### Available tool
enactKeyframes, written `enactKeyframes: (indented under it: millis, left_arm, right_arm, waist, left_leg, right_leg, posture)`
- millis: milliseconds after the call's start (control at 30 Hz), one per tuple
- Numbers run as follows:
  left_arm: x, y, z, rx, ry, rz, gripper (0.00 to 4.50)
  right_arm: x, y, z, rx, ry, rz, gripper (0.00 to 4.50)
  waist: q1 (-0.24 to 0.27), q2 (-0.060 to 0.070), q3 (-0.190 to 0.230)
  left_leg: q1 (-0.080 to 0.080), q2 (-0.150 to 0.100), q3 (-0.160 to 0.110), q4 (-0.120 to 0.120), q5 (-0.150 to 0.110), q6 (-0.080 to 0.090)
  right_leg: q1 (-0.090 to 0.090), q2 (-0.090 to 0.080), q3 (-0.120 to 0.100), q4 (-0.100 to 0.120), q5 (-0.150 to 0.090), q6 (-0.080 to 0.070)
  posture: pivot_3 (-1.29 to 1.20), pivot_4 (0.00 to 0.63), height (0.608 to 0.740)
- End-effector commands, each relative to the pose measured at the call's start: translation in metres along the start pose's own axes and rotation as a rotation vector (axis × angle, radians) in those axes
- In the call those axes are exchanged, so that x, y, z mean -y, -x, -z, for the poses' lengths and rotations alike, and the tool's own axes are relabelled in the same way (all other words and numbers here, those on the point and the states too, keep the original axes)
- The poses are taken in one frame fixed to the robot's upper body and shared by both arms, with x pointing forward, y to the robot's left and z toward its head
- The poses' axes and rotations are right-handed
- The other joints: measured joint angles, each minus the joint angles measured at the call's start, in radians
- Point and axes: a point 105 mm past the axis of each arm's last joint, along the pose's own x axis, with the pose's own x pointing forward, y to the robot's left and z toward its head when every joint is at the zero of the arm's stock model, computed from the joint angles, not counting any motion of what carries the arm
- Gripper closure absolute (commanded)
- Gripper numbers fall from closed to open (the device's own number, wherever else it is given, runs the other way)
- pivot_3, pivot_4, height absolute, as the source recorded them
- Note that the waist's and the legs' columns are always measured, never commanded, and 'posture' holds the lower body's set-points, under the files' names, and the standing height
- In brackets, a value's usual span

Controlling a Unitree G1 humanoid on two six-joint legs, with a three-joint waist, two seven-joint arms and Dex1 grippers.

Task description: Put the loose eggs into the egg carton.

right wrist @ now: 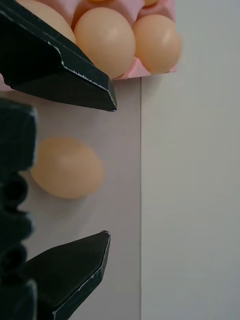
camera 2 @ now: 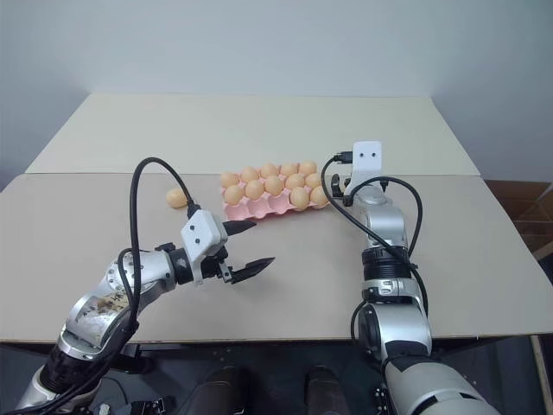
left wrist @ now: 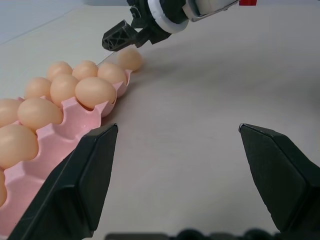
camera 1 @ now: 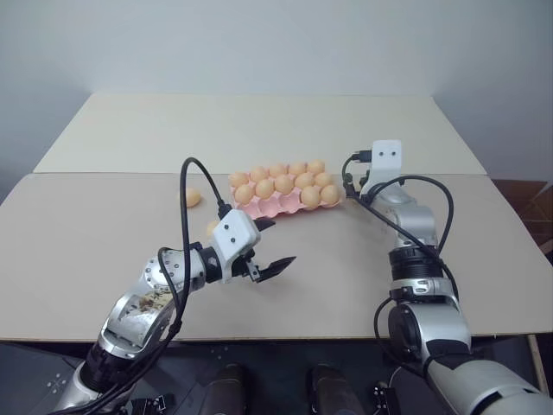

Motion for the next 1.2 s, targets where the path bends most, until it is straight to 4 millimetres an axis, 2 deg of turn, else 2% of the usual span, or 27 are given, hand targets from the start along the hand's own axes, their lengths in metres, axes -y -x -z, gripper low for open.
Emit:
enactKeyframes:
  millis: [33,333,433,633,700,767,900,1000,1100,1200]
  left_arm:
    - [0.003,0.000,-0.009,0.030,-0.033,0.004,0.31]
    - [0.001,-0.001,-0.009,0.033,-0.035,-0.001,0.31]
    - [0.002,-0.001,-0.009,0.034,-0.035,-0.001,0.31]
    - [-0.002,0.000,-0.010,0.040,-0.032,-0.013,0.31]
    - [-0.003,0.000,-0.009,0.038,-0.032,-0.018,0.31]
    - [-0.003,0.002,-0.009,0.036,-0.029,-0.028,0.31]
    - [-0.007,0.013,-0.005,0.030,0.003,-0.088,0.31]
    - [-0.011,0.029,0.004,-0.010,0.023,-0.159,0.31]
    - [-0.017,0.043,0.013,-0.057,0.036,-0.235,0.31]
    - [-0.021,0.052,0.019,-0.092,0.055,-0.292,0.31]
  right_arm:
    - [0.003,-0.003,-0.017,0.045,-0.022,-0.001,0.02]
    - [0.008,-0.015,-0.001,-0.028,-0.027,0.007,0.02]
    - [0.009,-0.016,0.000,-0.038,-0.043,0.006,0.60]
    - [0.009,-0.015,-0.004,-0.019,-0.050,-0.005,2.58]
    - [0.008,-0.014,-0.005,-0.008,-0.042,-0.014,2.86]
    - [0.007,-0.009,-0.008,0.016,-0.027,-0.033,2.94]
    - [-0.013,0.022,-0.027,0.157,0.059,-0.163,3.01]
    - [-0.038,0.063,-0.038,0.249,0.096,-0.317,3.02]
    - [-0.061,0.097,-0.036,0.293,0.123,-0.435,3.04]
    - [-0.084,0.117,-0.030,0.308,0.167,-0.529,3.08]
  waist:
    - [0.000,0.000,0.000]
    - [-0.002,0.000,0.000]
    - [-0.003,0.000,0.000]
    - [-0.003,0.000,0.000]
    - [-0.004,0.000,0.000]
    - [-0.003,0.000,0.000]
    - [-0.001,0.000,0.000]
    - [-0.003,0.000,0.000]
    - [-0.003,0.000,0.000]
    - [0.000,0.000,0.000]
  left_leg:
    - [0.000,0.000,0.000,0.000,0.000,0.000]
    - [0.000,0.000,0.000,0.000,0.000,0.000]
    - [0.000,0.000,0.000,0.000,0.000,0.000]
    - [0.000,0.000,0.000,0.000,0.000,0.000]
    - [0.000,0.000,0.000,0.000,0.000,0.000]
    - [0.000,0.000,0.000,0.000,0.000,0.000]
    - [-0.001,0.000,-0.001,0.000,0.000,0.000]
    - [-0.006,0.000,-0.003,0.000,0.000,0.000]
    - [-0.008,0.001,-0.004,0.000,0.000,0.000]
    - [-0.008,0.001,-0.004,0.000,0.000,0.000]
  right_leg:
    - [0.000,0.000,0.000,0.000,0.000,0.000]
    - [0.000,0.000,0.000,0.000,0.000,0.000]
    - [0.000,0.000,0.000,0.000,0.000,0.000]
    - [0.000,0.000,0.000,0.000,0.000,0.000]
    - [0.000,0.000,0.000,0.000,0.000,0.000]
    - [0.000,0.000,0.000,0.000,0.000,0.000]
    - [-0.001,0.000,0.000,0.000,0.000,0.000]
    - [-0.008,0.000,0.001,0.003,0.000,0.000]
    - [-0.013,0.000,0.004,0.006,0.000,0.000]
    - [-0.012,0.000,0.004,0.005,0.001,0.000]
  posture:
    - [0.00,0.150,0.740]
    - [0.00,0.150,0.740]
    - [0.00,0.150,0.740]
    - [0.00,0.150,0.740]
    - [0.00,0.150,0.740]
    - [0.00,0.150,0.740]
    - [0.00,0.150,0.740]
    - [0.00,0.150,0.740]
    - [0.00,0.150,0.740]
    - [0.00,0.150,0.740]
